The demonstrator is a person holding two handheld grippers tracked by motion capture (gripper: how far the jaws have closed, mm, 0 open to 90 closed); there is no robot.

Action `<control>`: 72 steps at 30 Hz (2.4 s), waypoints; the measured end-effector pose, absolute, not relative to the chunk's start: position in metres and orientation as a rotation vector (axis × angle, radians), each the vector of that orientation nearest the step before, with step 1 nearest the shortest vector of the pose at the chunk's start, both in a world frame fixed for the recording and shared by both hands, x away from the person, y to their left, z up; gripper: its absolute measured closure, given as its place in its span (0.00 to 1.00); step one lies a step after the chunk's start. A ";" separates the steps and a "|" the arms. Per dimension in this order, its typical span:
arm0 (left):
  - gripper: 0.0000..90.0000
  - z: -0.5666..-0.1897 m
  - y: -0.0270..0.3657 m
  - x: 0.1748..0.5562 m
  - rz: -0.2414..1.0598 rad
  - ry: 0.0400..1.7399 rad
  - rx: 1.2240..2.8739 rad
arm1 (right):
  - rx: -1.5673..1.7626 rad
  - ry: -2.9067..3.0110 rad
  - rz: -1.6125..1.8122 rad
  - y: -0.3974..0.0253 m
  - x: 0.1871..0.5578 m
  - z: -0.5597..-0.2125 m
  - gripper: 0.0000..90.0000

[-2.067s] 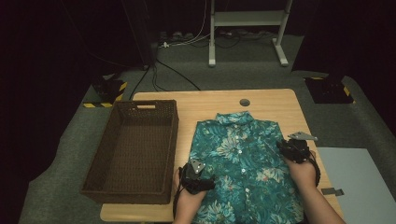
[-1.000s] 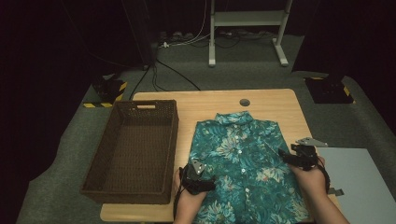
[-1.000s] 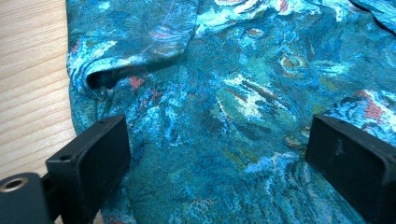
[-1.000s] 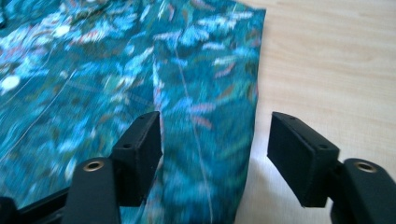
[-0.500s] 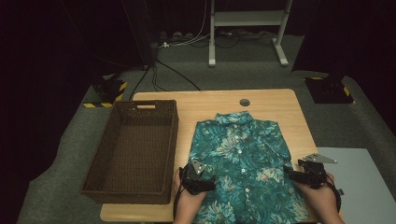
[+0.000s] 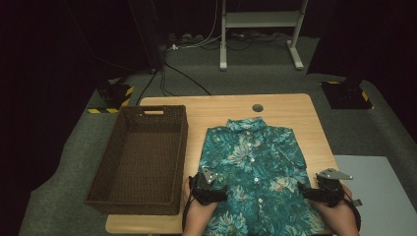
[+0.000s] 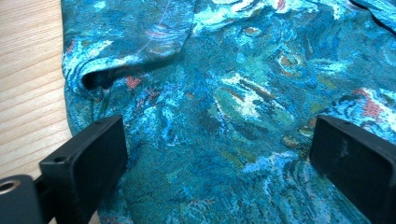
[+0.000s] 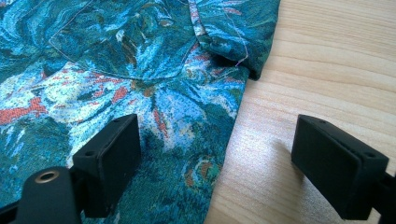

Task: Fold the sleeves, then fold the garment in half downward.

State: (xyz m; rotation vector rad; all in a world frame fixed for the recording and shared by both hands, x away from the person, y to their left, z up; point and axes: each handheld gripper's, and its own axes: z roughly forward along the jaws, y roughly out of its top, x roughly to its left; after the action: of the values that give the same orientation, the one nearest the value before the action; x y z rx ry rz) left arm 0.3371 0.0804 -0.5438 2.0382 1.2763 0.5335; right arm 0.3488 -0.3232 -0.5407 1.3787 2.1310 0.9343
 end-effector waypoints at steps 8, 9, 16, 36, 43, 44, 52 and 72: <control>0.02 -0.544 0.079 0.336 0.529 1.269 2.050 | 1.377 2.135 0.936 -0.323 0.350 -0.541 0.16; 0.02 -0.544 0.079 0.335 0.530 1.265 2.053 | 1.378 2.136 0.936 -0.323 0.350 -0.541 0.16; 0.01 -0.544 0.079 0.334 0.525 1.266 2.055 | 1.364 2.148 0.941 -0.323 0.350 -0.541 0.15; 0.04 -0.533 0.072 0.342 0.559 1.212 2.047 | 1.327 2.121 0.973 -0.325 0.343 -0.539 0.22; 0.05 -0.533 0.062 0.354 0.553 1.180 2.067 | 1.275 2.134 0.998 -0.315 0.349 -0.533 0.24; 0.05 -0.534 0.061 0.356 0.548 1.176 2.073 | 1.268 2.152 1.004 -0.310 0.354 -0.532 0.25; 0.04 -0.543 0.060 0.361 0.502 1.197 2.077 | 1.285 2.202 0.972 -0.295 0.365 -0.540 0.26; 0.06 -0.517 0.054 0.365 0.550 1.115 2.082 | 1.234 2.170 1.000 -0.295 0.369 -0.518 0.25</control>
State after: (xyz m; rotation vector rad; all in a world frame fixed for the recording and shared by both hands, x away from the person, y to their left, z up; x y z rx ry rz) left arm 0.3650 0.0536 -0.5171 2.0821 1.1149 0.5503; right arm 0.3688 -0.2950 -0.5178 1.2343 2.1695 0.9999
